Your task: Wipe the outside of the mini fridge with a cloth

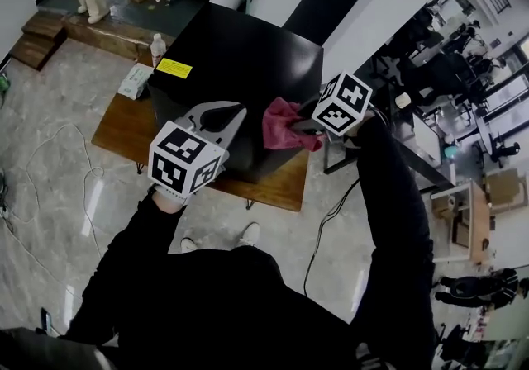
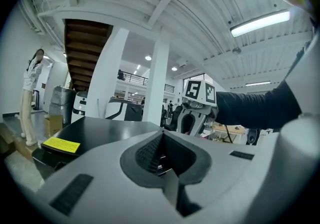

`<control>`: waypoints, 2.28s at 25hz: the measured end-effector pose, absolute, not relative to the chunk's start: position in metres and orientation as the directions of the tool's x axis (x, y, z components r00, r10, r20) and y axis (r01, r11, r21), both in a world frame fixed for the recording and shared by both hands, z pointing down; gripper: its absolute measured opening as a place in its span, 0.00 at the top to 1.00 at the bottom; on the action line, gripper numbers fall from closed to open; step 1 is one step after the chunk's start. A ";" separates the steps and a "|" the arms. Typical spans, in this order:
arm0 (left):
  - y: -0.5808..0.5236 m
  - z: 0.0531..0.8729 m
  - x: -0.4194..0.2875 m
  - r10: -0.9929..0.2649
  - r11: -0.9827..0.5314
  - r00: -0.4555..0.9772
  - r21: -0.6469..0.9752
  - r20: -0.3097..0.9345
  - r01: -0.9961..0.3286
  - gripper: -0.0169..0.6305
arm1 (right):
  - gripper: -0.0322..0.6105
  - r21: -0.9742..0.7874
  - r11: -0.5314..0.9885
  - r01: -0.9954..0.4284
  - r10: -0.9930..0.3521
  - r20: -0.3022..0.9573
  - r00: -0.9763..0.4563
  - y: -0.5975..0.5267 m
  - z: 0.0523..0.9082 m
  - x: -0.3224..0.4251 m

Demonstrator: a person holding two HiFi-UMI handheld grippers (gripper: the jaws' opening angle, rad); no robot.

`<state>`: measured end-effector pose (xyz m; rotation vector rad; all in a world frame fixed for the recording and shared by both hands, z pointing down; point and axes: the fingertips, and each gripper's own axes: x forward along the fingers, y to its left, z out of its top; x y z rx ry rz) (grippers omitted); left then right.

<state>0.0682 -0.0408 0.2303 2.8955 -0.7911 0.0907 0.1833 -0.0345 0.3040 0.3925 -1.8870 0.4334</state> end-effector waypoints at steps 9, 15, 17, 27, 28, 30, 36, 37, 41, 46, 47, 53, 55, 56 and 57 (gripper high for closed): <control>-0.042 0.189 -0.005 -0.574 -0.815 0.819 0.079 0.021 -0.573 0.96 | 0.85 -0.106 0.916 -0.387 -0.092 0.883 -0.461 -0.033 0.226 0.090; -0.056 0.163 -0.034 -0.643 -0.766 0.766 -0.012 -0.014 -0.643 0.96 | 0.85 -0.019 0.917 -0.399 -0.188 0.859 -0.475 -0.085 0.171 0.047; -0.067 0.159 -0.039 -0.656 -0.754 0.754 -0.025 -0.019 -0.656 0.96 | 0.84 -0.006 0.909 -0.416 -0.214 0.851 -0.480 -0.109 0.161 0.037; -0.148 0.153 -0.054 -0.694 -0.719 0.720 -0.045 0.007 -0.693 0.96 | 0.84 0.047 0.905 -0.423 -0.227 0.894 -0.386 -0.247 0.160 0.016; -0.155 0.150 -0.053 -0.698 -0.715 0.716 -0.046 0.006 -0.697 0.96 | 0.84 0.050 0.906 -0.421 -0.222 0.901 -0.372 -0.258 0.162 0.020; -0.171 0.150 -0.051 -0.708 -0.706 0.706 -0.043 0.007 -0.707 0.96 | 0.84 0.050 0.907 -0.418 -0.212 0.912 -0.352 -0.283 0.170 0.026; -0.226 0.163 -0.042 -0.716 -0.698 0.698 -0.042 0.021 -0.715 0.96 | 0.84 0.053 0.901 -0.431 -0.202 0.930 -0.307 -0.364 0.210 0.040; -0.236 0.165 -0.039 -0.716 -0.698 0.697 -0.039 0.023 -0.716 0.96 | 0.84 0.055 0.899 -0.434 -0.200 0.934 -0.297 -0.377 0.218 0.044; -0.269 0.175 -0.029 -0.710 -0.704 0.702 -0.030 0.049 -0.710 0.96 | 0.84 0.083 0.901 -0.426 -0.200 0.951 -0.236 -0.423 0.253 0.060; -0.301 0.188 -0.016 -0.702 -0.711 0.706 -0.037 0.092 -0.702 0.96 | 0.84 0.087 0.909 -0.408 -0.185 0.961 -0.206 -0.456 0.291 0.070; -0.305 0.190 -0.012 -0.700 -0.713 0.708 -0.038 0.095 -0.700 0.96 | 0.84 0.091 0.915 -0.393 -0.179 0.965 -0.194 -0.458 0.298 0.072; -0.316 0.198 -0.014 -0.682 -0.730 0.723 -0.037 0.108 -0.683 0.96 | 0.85 0.097 0.938 -0.334 -0.162 0.972 -0.173 -0.456 0.304 0.064; -0.317 0.201 -0.020 -0.671 -0.740 0.733 -0.032 0.110 -0.672 0.96 | 0.85 0.115 0.943 -0.311 -0.172 0.972 -0.161 -0.449 0.306 0.057; -0.317 0.201 -0.023 -0.666 -0.744 0.738 -0.037 0.109 -0.667 0.96 | 0.85 0.117 0.947 -0.300 -0.170 0.973 -0.157 -0.444 0.307 0.052; -0.316 0.201 -0.026 -0.661 -0.749 0.742 -0.049 0.108 -0.660 0.96 | 0.85 0.111 0.949 -0.293 -0.162 0.975 -0.154 -0.436 0.309 0.046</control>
